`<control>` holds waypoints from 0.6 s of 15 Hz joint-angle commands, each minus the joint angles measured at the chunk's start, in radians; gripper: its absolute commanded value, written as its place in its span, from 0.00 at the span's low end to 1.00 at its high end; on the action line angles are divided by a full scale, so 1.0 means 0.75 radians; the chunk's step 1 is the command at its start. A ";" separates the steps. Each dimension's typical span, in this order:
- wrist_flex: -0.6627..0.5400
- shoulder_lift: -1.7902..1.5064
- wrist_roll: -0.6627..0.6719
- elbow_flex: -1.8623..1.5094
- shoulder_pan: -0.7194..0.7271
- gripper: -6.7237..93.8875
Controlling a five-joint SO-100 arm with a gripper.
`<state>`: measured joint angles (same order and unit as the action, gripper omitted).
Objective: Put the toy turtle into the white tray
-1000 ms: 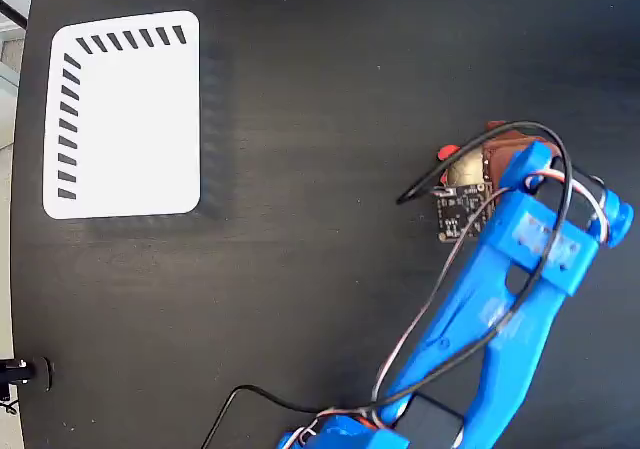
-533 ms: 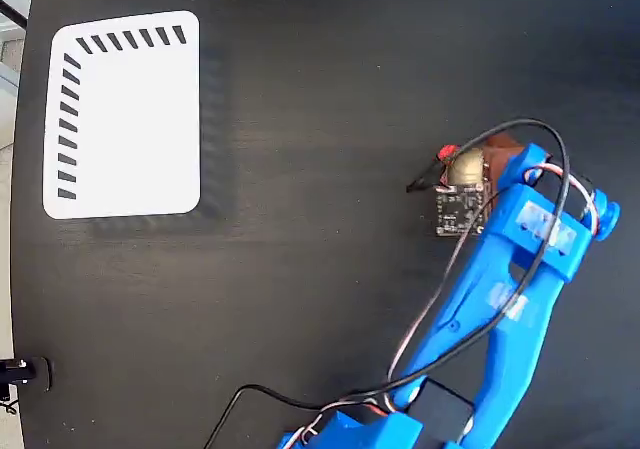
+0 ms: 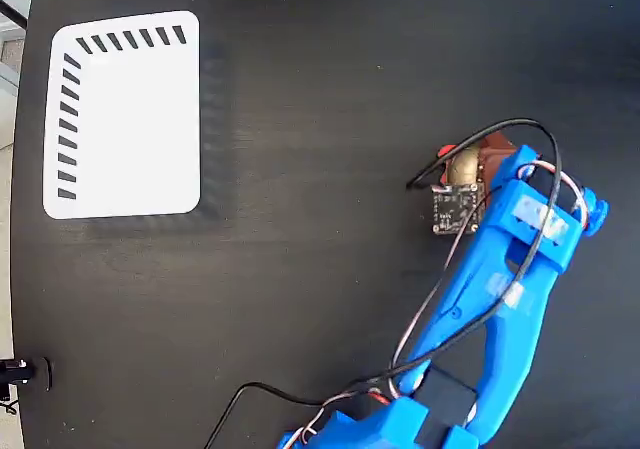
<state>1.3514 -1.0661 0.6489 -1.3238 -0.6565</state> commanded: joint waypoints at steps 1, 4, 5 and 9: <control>-0.027 -0.049 0.014 -0.029 -0.010 0.66; -0.059 -0.037 0.014 -0.067 -0.004 0.66; -0.065 -0.035 0.014 -0.076 -0.002 0.66; -0.084 -0.033 0.004 -0.082 0.000 0.51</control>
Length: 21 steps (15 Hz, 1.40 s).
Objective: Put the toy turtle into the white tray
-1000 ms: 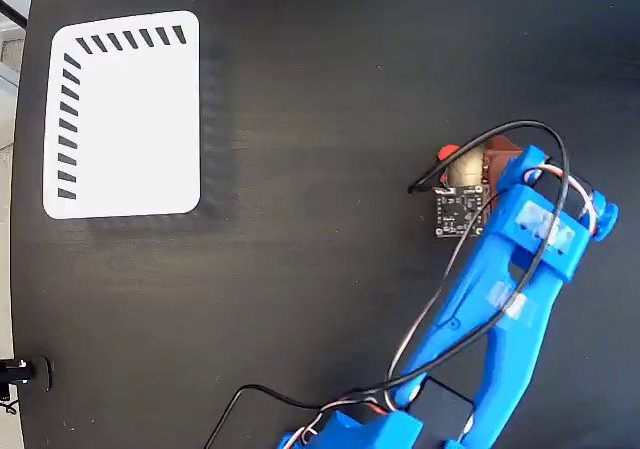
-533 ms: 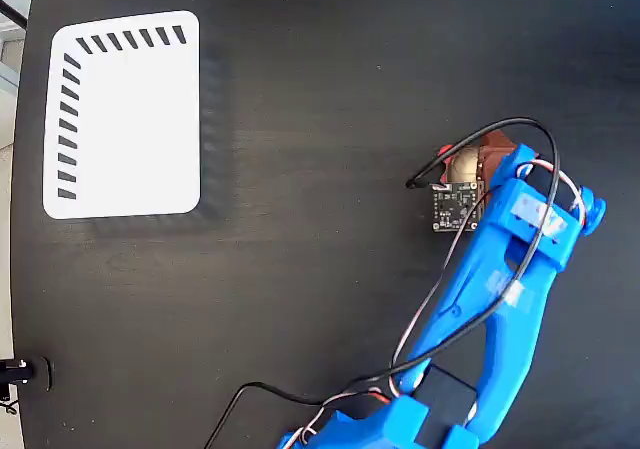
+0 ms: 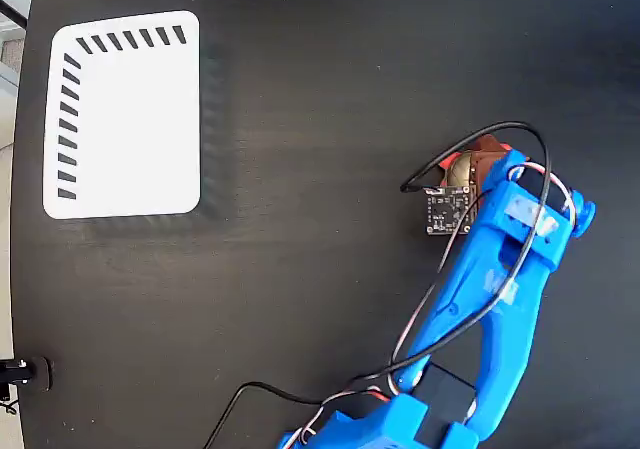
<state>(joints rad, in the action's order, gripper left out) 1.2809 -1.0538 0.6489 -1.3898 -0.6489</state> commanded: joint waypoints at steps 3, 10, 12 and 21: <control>-0.027 -0.053 -0.061 0.006 -0.008 0.11; 0.329 -0.374 -0.378 0.266 0.117 0.06; 0.413 -0.554 -0.454 0.323 0.245 0.06; 0.640 -0.560 -0.888 0.720 1.131 0.06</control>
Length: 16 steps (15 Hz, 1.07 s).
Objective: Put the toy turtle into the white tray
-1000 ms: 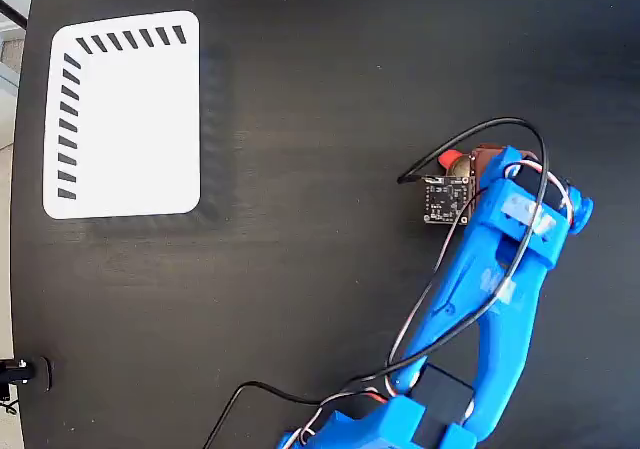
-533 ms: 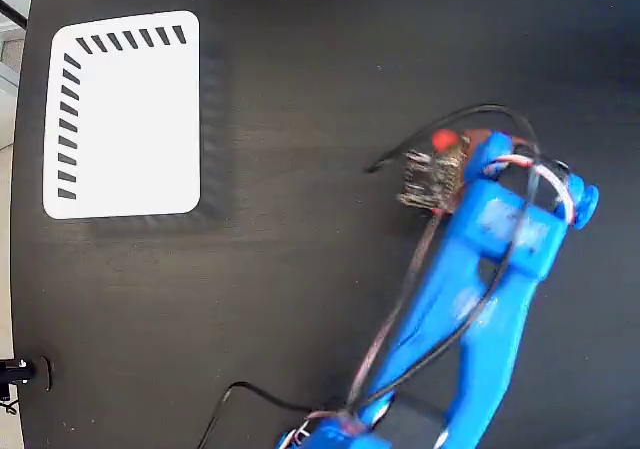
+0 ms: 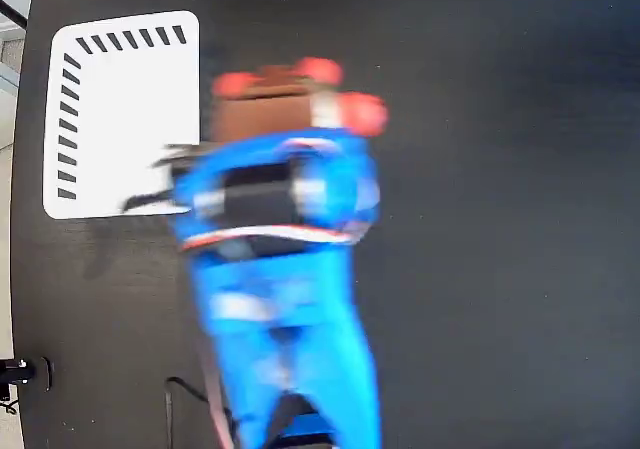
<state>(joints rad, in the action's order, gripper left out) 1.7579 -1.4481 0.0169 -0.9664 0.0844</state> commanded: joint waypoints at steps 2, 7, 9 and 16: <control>0.004 0.137 -0.108 0.370 0.303 0.06; -0.010 0.640 -0.178 0.824 0.475 0.06; -0.014 0.732 -0.190 0.879 0.487 0.06; -0.016 0.908 -0.207 0.912 0.495 0.20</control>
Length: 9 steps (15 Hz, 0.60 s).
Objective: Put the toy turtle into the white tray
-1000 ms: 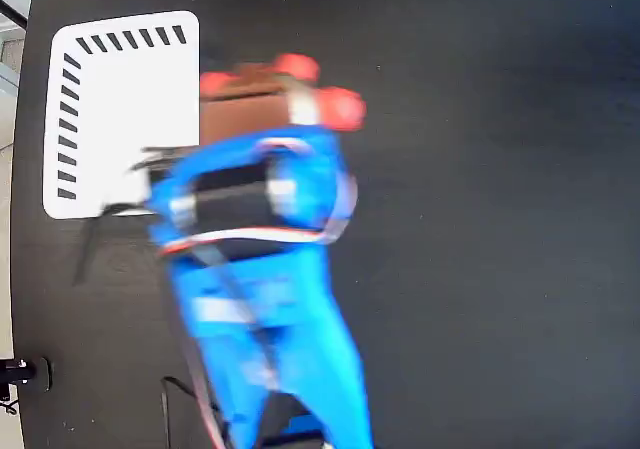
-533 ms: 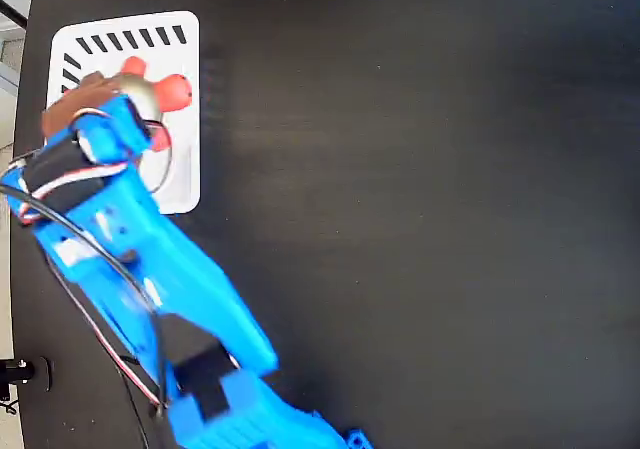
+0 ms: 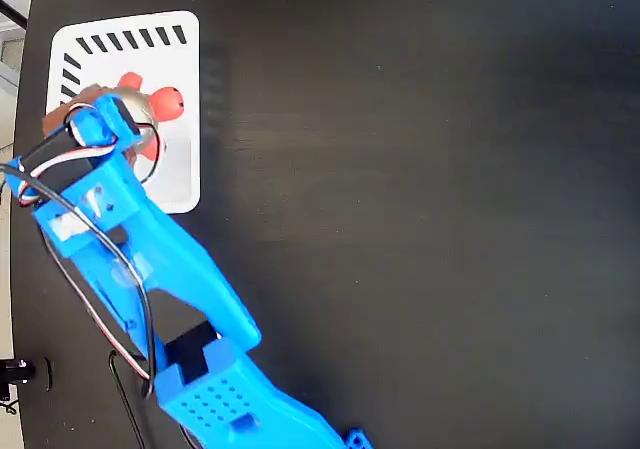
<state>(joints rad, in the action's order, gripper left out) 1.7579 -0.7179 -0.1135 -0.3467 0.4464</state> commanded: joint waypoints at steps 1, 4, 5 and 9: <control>-0.020 -0.041 -0.037 0.092 0.012 0.23; -0.029 0.014 -0.035 0.080 0.020 0.49; -0.029 0.016 -0.041 0.072 0.031 0.58; -0.029 0.018 -0.039 0.070 0.037 0.68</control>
<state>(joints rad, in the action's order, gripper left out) 1.7380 -0.6550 -0.1365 -0.3267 0.4633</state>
